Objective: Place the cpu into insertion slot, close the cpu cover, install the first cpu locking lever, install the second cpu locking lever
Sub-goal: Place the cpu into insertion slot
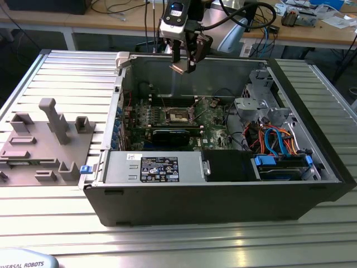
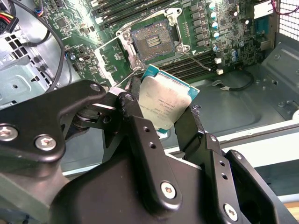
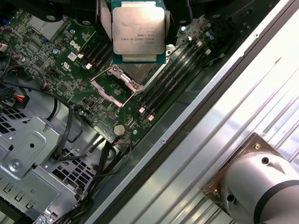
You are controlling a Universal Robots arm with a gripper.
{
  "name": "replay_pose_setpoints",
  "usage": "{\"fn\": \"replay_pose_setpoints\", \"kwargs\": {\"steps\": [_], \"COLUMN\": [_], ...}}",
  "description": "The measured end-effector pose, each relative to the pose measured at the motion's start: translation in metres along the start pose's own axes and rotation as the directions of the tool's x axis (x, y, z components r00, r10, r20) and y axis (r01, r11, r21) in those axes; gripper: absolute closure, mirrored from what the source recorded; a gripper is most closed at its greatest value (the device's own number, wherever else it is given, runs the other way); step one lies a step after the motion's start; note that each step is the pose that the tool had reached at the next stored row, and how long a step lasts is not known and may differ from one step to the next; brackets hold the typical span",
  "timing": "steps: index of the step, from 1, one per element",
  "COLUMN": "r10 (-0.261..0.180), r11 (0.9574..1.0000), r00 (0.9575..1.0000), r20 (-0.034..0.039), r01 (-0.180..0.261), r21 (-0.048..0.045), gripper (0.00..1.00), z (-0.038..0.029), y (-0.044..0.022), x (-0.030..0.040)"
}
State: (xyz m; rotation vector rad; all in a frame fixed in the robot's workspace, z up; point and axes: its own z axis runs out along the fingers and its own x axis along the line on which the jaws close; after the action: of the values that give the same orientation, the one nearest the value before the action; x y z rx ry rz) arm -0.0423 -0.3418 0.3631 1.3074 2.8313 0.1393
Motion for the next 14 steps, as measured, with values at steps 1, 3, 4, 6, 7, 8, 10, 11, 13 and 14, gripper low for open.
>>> {"fn": "replay_pose_setpoints", "kwargs": {"steps": [1, 3, 4, 6, 7, 8, 10, 11, 13, 14], "r10": [0.001, 0.003, 0.004, 0.006, 0.007, 0.007, 0.009, 0.010, 0.012, 0.012], "r11": [1.0000, 1.0000, 1.0000, 1.0000, 1.0000, 1.0000, 1.0000, 1.0000, 0.9999, 0.9999], "r00": [1.0000, 1.0000, 1.0000, 1.0000, 1.0000, 1.0000, 1.0000, 1.0000, 0.9999, 0.9999], "r20": [0.0000, 0.0002, 0.0004, 0.0004, 0.0005, 0.0006, 0.0008, 0.0008, 0.0010, 0.0011], "r01": [-0.001, -0.003, -0.004, -0.006, -0.007, -0.007, -0.009, -0.010, -0.012, -0.012], "r21": [0.0000, -0.0001, -0.0001, -0.0002, -0.0002, -0.0002, -0.0001, -0.0002, -0.0003, -0.0003], "gripper": [0.46, 0.46, 0.46, 0.46, 0.46, 0.46, 0.46, 0.46, 0.46, 0.46], "z": [0.0000, 0.0000, 0.0000, 0.0000, 0.0000, 0.0000, 0.0000, 0.0000, 0.0000, 0.0000], "y": [0.0000, 0.0000, 0.0000, 0.0000, 0.0000, 0.0000, 0.0000, 0.0000, 0.0000, 0.0000], "x": [0.0000, 0.0000, 0.0000, 0.0000, 0.0000, 0.0000, 0.0000, 0.0000, 0.0000, 0.0000]}}
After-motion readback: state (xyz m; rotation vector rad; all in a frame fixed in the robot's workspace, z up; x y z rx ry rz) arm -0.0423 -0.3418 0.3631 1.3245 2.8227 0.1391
